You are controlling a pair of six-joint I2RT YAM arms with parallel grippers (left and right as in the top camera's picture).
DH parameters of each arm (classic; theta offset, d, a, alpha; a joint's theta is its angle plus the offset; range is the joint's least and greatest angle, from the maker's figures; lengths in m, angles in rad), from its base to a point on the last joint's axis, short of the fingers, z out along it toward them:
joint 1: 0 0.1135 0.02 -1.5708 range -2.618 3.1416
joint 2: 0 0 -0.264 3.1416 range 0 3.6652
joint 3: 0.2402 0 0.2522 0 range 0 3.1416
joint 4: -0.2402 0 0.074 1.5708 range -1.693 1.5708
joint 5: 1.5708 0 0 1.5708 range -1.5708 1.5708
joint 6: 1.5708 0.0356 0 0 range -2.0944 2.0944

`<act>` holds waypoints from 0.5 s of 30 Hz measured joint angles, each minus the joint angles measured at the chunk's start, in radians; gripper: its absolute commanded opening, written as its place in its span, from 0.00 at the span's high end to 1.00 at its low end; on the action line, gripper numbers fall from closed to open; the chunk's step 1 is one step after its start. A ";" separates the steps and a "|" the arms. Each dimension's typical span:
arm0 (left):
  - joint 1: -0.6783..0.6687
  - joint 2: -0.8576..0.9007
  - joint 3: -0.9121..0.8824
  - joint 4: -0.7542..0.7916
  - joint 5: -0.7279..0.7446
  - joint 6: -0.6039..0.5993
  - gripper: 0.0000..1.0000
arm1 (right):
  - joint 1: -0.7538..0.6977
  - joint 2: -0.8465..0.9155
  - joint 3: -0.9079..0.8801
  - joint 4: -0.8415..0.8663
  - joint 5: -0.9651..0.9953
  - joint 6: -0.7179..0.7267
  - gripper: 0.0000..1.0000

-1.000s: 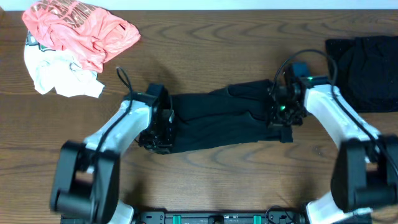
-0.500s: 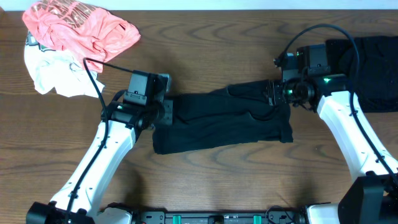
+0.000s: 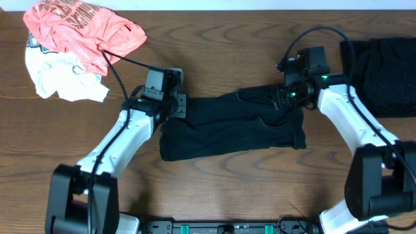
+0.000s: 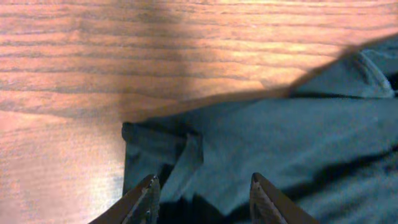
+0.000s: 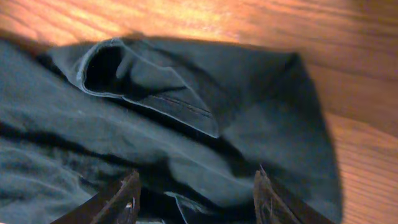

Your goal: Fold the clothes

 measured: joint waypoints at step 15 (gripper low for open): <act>0.000 0.146 0.000 0.058 -0.010 0.044 0.53 | 0.011 0.014 0.000 0.060 0.016 -0.008 0.46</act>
